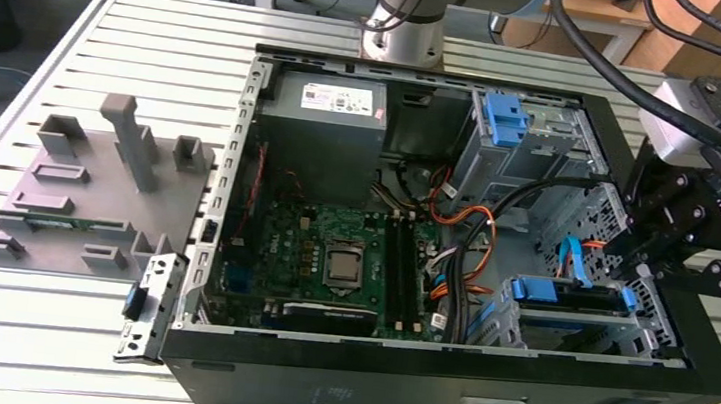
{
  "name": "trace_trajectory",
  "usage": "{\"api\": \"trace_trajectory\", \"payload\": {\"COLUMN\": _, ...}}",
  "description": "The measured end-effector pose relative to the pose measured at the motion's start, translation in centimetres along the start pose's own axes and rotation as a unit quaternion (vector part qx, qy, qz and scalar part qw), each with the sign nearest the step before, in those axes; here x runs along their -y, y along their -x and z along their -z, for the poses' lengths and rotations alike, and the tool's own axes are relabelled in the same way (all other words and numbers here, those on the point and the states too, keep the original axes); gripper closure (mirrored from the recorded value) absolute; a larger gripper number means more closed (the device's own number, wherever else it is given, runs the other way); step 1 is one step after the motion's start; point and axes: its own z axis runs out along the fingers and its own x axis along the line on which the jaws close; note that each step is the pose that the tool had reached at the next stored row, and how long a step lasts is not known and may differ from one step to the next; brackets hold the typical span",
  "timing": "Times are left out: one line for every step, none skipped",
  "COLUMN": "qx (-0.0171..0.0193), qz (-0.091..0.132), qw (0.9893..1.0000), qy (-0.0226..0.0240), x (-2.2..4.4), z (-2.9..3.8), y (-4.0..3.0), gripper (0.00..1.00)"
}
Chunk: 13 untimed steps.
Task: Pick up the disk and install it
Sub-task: 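Insert the second disk wire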
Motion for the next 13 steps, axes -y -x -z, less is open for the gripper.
{"api": "trace_trajectory", "payload": {"qx": 0.0, "qz": 0.005, "qw": 1.0, "qy": 0.0003, "x": 0.0, "z": -0.01, "y": 0.0, "gripper": 0.69}}
{"api": "trace_trajectory", "payload": {"qx": 0.0, "qz": 0.011, "qw": 0.9999, "qy": 0.0006, "x": 0.0, "z": -0.01, "y": 0.0, "gripper": 0.69}}
{"api": "trace_trajectory", "payload": {"qx": -0.0001, "qz": 0.017, "qw": 0.9999, "qy": 0.0009, "x": 0.0, "z": -0.01, "y": 0.0, "gripper": 0.69}}
{"api": "trace_trajectory", "payload": {"qx": -0.0001, "qz": 0.022, "qw": 0.9998, "qy": 0.0012, "x": 0.02, "z": -0.01, "y": 0.0, "gripper": 0.69}}
{"api": "trace_trajectory", "payload": {"qx": -0.0001, "qz": 0.027, "qw": 0.9996, "qy": 0.0014, "x": 0.06, "z": -0.01, "y": 0.0, "gripper": 0.69}}
{"api": "trace_trajectory", "payload": {"qx": -0.0001, "qz": 0.031, "qw": 0.9995, "qy": 0.0016, "x": 0.12, "z": -0.02, "y": -0.01, "gripper": 0.69}}
{"api": "trace_trajectory", "payload": {"qx": -0.0001, "qz": 0.034, "qw": 0.9994, "qy": 0.0018, "x": 0.18, "z": -0.02, "y": -0.02, "gripper": 0.69}}
{"api": "trace_trajectory", "payload": {"qx": -0.0002, "qz": 0.036, "qw": 0.9993, "qy": 0.0019, "x": 0.27, "z": -0.02, "y": -0.02, "gripper": 0.69}}
{"api": "trace_trajectory", "payload": {"qx": -0.0002, "qz": 0.038, "qw": 0.9993, "qy": 0.002, "x": 0.37, "z": -0.02, "y": -0.02, "gripper": 0.69}}
{"api": "trace_trajectory", "payload": {"qx": -0.0002, "qz": 0.04, "qw": 0.9992, "qy": 0.0021, "x": 0.49, "z": -0.03, "y": -0.03, "gripper": 0.69}}
{"api": "trace_trajectory", "payload": {"qx": -0.0002, "qz": 0.041, "qw": 0.9992, "qy": 0.0022, "x": 0.61, "z": -0.04, "y": -0.03, "gripper": 0.69}}
{"api": "trace_trajectory", "payload": {"qx": -0.0002, "qz": 0.043, "qw": 0.9991, "qy": 0.0023, "x": 0.71, "z": -0.05, "y": -0.02, "gripper": 0.69}}
{"api": "trace_trajectory", "payload": {"qx": -0.0002, "qz": 0.044, "qw": 0.999, "qy": 0.0023, "x": 0.8, "z": -0.05, "y": -0.01, "gripper": 0.69}}
